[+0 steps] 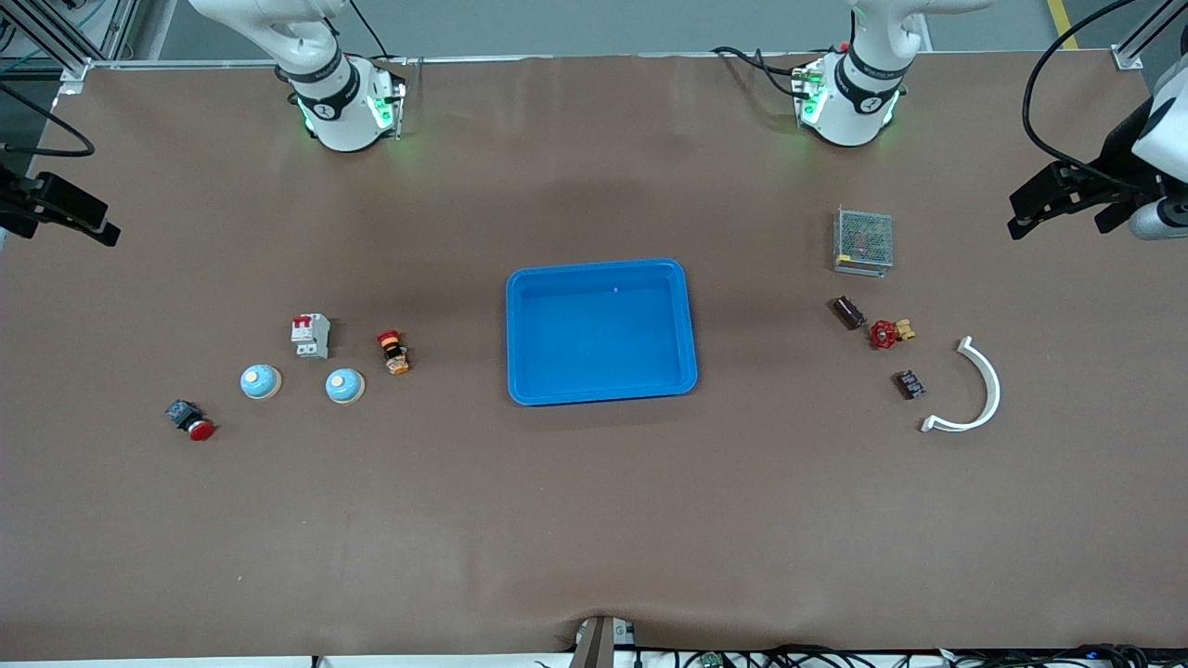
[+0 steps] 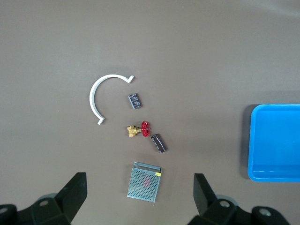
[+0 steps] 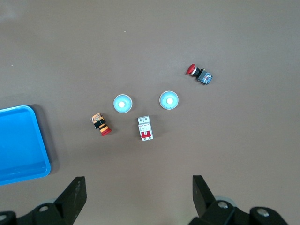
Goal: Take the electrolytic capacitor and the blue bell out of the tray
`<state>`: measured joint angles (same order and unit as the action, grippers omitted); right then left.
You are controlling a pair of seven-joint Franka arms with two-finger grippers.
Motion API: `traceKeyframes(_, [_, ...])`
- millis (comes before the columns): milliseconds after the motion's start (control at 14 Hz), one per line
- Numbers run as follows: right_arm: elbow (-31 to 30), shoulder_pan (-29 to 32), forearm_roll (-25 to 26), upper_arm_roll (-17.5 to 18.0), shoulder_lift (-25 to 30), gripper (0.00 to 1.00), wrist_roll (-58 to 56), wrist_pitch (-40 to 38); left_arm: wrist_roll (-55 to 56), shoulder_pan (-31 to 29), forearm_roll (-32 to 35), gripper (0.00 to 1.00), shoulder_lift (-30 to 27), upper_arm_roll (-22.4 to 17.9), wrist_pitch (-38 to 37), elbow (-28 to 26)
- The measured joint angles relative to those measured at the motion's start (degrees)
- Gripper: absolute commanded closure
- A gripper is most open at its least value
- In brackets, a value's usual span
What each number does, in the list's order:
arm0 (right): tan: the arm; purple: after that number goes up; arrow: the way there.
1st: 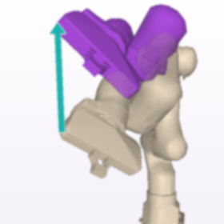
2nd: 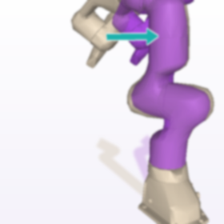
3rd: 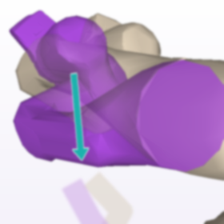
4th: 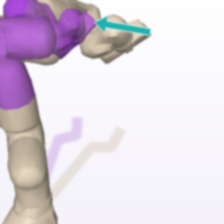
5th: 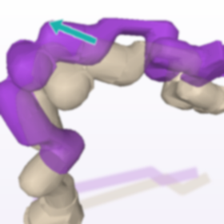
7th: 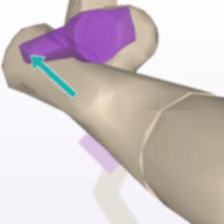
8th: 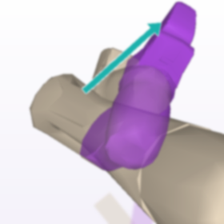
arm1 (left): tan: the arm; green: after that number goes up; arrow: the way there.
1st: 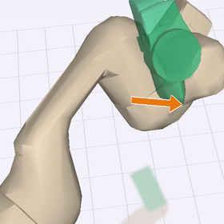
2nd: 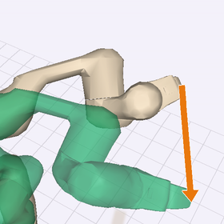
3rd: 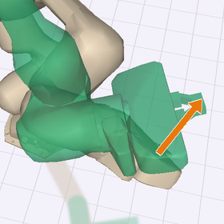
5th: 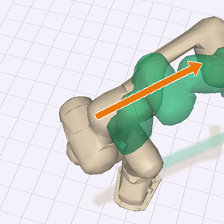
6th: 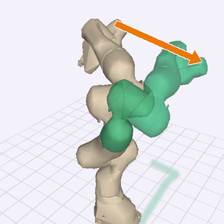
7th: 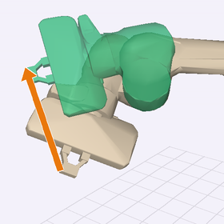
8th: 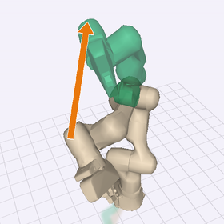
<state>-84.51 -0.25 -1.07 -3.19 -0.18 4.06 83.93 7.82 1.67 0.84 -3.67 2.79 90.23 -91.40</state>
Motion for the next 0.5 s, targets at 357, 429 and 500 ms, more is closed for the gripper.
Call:
traceKeyframes(357, [0.00,-0.45,0.00,0.36,-0.03,0.00,-1.10,-0.11,0.00,0.01,0.00,0.00,0.00,0.00,0.16,0.00])
traceKeyframes(429, [0.00,-0.55,0.00,0.70,-0.03,0.00,-1.58,-0.15,0.00,0.01,0.00,0.00,0.00,0.00,0.16,0.00])
traceKeyframes(500, [0.00,-0.67,0.00,0.98,-0.03,0.00,-2.01,-0.24,0.00,0.01,0.00,0.00,0.00,0.00,0.16,0.00])
